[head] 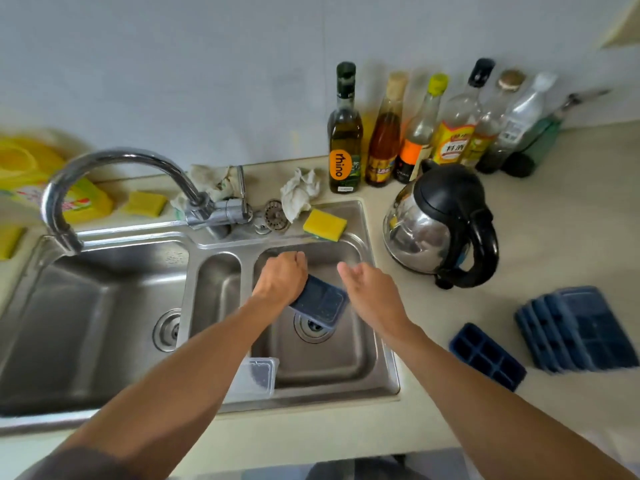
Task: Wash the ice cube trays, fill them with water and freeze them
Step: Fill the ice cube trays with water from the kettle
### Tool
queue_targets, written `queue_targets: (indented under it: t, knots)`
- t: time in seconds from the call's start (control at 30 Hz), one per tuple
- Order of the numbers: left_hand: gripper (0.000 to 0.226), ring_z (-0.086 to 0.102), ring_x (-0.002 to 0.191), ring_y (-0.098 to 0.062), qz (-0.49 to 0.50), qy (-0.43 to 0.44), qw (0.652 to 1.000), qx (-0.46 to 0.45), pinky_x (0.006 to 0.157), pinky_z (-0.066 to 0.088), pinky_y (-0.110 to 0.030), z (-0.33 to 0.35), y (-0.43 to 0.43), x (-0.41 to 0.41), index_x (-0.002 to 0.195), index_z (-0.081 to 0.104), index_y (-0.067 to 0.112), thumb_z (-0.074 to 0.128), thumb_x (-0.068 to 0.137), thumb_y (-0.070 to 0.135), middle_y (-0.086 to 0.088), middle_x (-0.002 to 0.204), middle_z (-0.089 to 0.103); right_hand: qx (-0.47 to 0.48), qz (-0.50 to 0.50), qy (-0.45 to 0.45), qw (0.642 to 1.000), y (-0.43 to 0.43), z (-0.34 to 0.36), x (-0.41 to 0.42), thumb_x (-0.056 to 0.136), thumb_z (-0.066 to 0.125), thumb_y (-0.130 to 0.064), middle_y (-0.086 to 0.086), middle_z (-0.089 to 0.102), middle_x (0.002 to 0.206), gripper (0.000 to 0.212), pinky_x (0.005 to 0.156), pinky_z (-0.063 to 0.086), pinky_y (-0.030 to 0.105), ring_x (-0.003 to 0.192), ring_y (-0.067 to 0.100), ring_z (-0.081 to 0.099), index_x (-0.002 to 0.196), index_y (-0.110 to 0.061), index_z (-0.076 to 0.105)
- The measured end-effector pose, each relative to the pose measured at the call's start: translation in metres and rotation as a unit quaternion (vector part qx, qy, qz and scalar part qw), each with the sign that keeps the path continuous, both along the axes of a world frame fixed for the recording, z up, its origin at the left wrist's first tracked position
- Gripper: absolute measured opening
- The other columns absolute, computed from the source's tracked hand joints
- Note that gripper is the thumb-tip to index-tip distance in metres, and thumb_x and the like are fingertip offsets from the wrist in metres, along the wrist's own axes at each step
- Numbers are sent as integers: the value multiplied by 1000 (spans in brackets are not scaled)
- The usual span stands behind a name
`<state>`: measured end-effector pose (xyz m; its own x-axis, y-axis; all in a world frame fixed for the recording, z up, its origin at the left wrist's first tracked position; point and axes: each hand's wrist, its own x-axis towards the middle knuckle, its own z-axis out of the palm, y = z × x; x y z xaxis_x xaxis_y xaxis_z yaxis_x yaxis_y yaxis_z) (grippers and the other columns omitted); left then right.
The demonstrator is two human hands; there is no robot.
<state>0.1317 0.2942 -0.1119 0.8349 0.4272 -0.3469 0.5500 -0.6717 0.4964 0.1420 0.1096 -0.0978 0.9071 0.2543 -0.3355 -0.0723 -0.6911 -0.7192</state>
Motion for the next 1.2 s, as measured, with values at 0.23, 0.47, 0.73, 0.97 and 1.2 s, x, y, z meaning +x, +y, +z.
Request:
queue_targets:
  t: [0.23,0.47,0.73,0.97,1.2]
  knots:
    - [37,60,78,-27,-48,-46,998,4,68,44,-37,73,-24,10,71,53,19,33,101,29,-10,85,65,-16,156,11,988,10,61,21,108,28,-53,5,62,78,57,64,42,33,76,24,60,117,-13,68]
    - [49,65,90,-33,-37,-61,997,-33,85,52,-43,110,-26,7,73,55,18,31,105,47,-16,95,69,-45,159,-65,984,12,84,23,111,28,-33,18,64,100,46,68,47,41,93,37,65,154,-20,38]
    - [79,73,76,-21,129,-138,955,-228,52,59,-28,130,-39,2,114,59,16,25,88,82,-9,99,71,48,3,-45,998,7,106,53,104,22,-64,3,66,78,71,70,45,34,72,16,63,77,-13,65]
    - [56,65,80,-16,230,-207,931,-194,59,44,-28,122,-53,2,100,63,10,33,102,58,-5,92,69,88,20,-4,996,25,111,33,102,23,-67,18,72,90,76,54,48,28,53,12,58,96,-5,67]
    - [46,59,67,-3,109,-224,966,-76,51,35,-17,126,-61,-11,88,56,21,35,101,59,6,78,64,125,-60,6,990,30,115,49,100,22,-71,3,60,90,63,82,39,34,84,20,59,76,-25,57]
